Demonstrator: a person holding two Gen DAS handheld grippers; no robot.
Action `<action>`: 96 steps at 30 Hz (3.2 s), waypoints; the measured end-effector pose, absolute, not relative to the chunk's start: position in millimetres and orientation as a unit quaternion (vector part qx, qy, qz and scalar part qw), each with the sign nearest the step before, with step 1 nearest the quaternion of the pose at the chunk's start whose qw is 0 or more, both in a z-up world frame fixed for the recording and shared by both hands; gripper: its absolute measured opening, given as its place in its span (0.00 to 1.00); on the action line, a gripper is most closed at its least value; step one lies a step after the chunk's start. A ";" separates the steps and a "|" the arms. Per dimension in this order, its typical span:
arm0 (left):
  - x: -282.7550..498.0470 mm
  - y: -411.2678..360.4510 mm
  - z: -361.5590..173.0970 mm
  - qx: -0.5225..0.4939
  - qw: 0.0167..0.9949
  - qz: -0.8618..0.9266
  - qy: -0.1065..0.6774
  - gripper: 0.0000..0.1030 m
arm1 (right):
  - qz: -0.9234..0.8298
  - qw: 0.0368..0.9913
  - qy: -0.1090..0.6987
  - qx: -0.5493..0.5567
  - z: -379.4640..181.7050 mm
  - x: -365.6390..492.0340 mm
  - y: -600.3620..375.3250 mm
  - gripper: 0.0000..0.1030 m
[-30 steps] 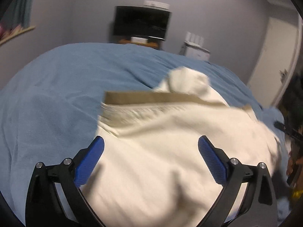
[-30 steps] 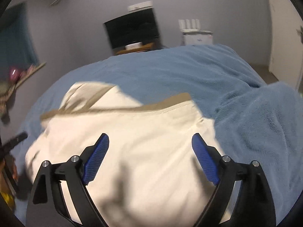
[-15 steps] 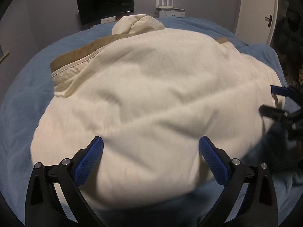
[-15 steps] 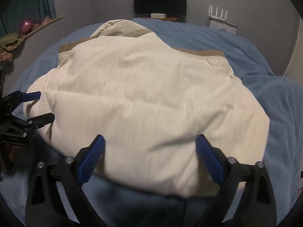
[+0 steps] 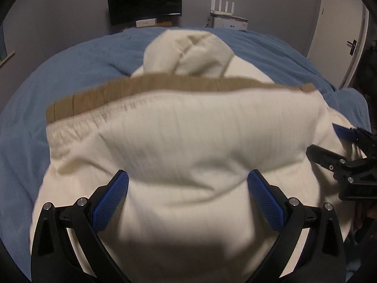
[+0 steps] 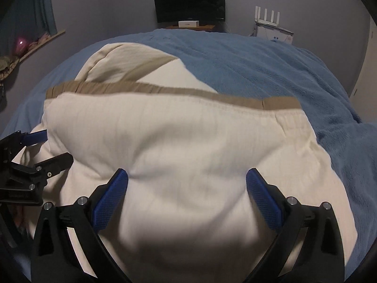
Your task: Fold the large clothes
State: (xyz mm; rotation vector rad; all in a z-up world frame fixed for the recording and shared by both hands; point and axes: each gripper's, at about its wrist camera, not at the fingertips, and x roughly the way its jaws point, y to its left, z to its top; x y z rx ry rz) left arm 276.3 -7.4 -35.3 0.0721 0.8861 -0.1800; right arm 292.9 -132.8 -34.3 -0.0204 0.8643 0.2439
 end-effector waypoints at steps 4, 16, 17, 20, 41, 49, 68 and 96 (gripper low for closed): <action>301.4 9.3 -29.1 0.019 0.904 -0.066 0.423 0.95 | 0.122 0.894 0.431 -0.004 -31.3 320.8 -134.3 0.94; 332.6 29.5 -68.7 -0.006 0.881 -0.057 0.469 0.95 | 0.104 0.891 0.441 0.011 -71.1 344.6 -139.8 0.94; 335.2 27.2 -70.5 -0.001 0.881 -0.055 0.471 0.95 | 0.100 0.891 0.442 0.002 -73.8 344.8 -137.0 0.94; 337.9 26.7 -75.3 0.010 0.877 -0.055 0.477 0.95 | 0.102 0.888 0.447 0.003 -79.2 348.3 -136.8 0.94; 335.9 38.3 -92.1 0.020 0.876 -0.062 0.478 0.95 | 0.084 0.890 0.449 0.001 -97.7 339.0 -132.9 0.94; 337.1 42.0 -95.4 0.019 0.876 -0.067 0.477 0.95 | 0.082 0.890 0.448 0.000 -97.7 337.1 -129.3 0.94; 317.4 63.3 -73.2 -0.016 0.896 -0.078 0.436 0.94 | 0.075 0.909 0.408 0.028 -76.5 315.1 -150.6 0.94; 298.2 99.1 -30.0 -0.080 0.908 -0.034 0.409 0.94 | -0.008 0.914 0.395 0.092 -31.6 282.2 -244.6 0.93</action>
